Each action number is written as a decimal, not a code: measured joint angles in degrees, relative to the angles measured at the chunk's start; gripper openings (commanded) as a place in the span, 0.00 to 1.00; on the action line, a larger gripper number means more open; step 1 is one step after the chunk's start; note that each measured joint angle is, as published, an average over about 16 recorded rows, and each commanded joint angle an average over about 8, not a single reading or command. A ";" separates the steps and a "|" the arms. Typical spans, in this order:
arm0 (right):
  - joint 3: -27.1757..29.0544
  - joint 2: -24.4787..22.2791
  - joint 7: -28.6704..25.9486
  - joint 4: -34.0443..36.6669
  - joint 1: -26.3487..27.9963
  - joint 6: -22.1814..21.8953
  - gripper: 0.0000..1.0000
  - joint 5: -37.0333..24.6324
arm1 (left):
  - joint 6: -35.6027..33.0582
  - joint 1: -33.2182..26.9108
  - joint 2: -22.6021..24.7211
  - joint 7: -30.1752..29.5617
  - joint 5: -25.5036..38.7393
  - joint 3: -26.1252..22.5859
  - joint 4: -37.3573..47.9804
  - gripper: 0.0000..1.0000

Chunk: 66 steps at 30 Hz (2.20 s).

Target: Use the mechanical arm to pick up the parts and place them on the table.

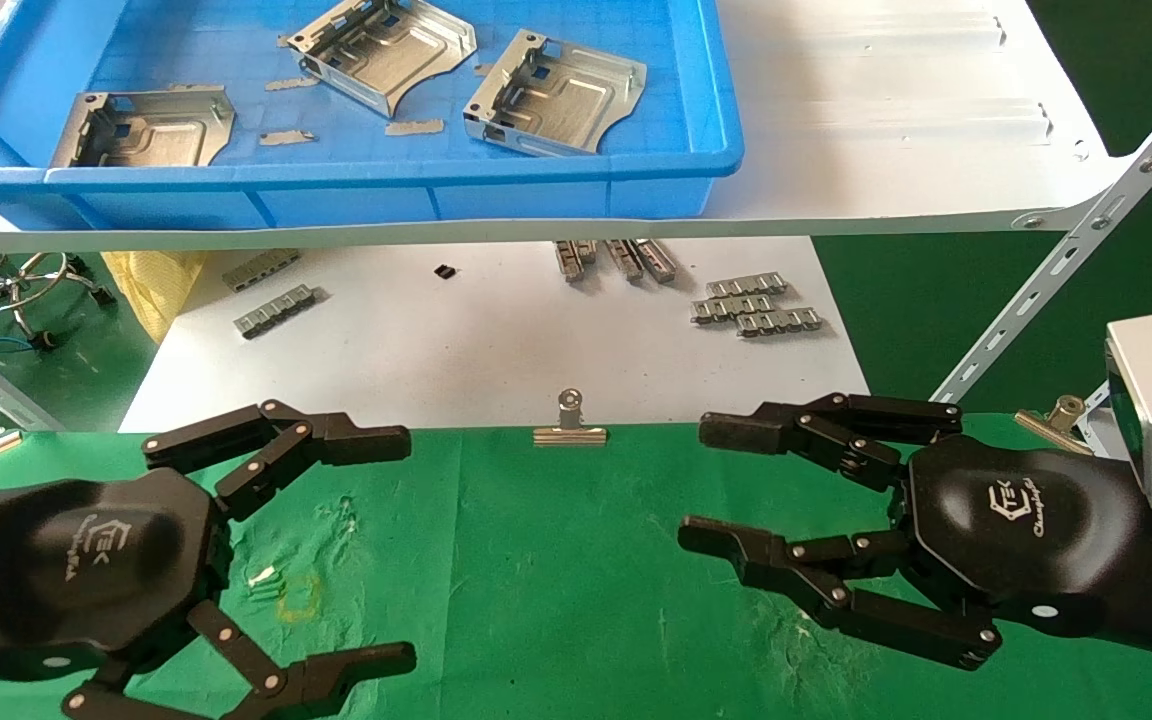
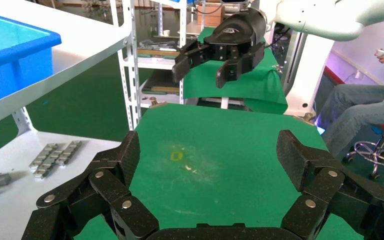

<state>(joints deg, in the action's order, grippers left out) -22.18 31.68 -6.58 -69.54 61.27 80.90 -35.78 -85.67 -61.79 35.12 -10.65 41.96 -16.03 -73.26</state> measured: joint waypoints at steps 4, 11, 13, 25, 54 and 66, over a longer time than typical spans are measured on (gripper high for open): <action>0.00 0.00 0.00 0.00 0.00 0.00 0.00 0.00 | 0.00 0.01 -0.01 -0.01 -0.01 0.00 -0.02 1.00; 0.00 0.00 0.00 0.00 0.00 0.00 0.00 0.00 | 0.20 -0.88 -0.06 0.48 0.44 0.22 -0.06 1.00; 0.00 0.00 0.00 0.00 0.00 0.00 0.00 0.00 | 0.38 -1.77 -0.08 0.63 0.91 0.28 0.05 1.00; 0.00 0.00 0.00 0.00 0.00 0.00 0.00 0.00 | 4.55 -18.19 3.97 0.79 10.91 -1.77 8.28 1.00; 0.00 0.00 0.00 0.00 0.00 0.00 1.00 0.00 | 34.84 -56.78 33.92 7.36 42.25 -15.49 68.07 0.00; 0.00 0.00 0.00 0.00 0.00 0.00 1.00 0.00 | 36.25 -57.74 35.53 7.82 42.37 -15.54 71.83 0.00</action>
<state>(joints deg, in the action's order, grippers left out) -22.18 31.68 -6.57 -69.54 61.27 80.90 -35.78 -49.42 -119.53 70.66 -2.84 84.33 -31.57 -1.43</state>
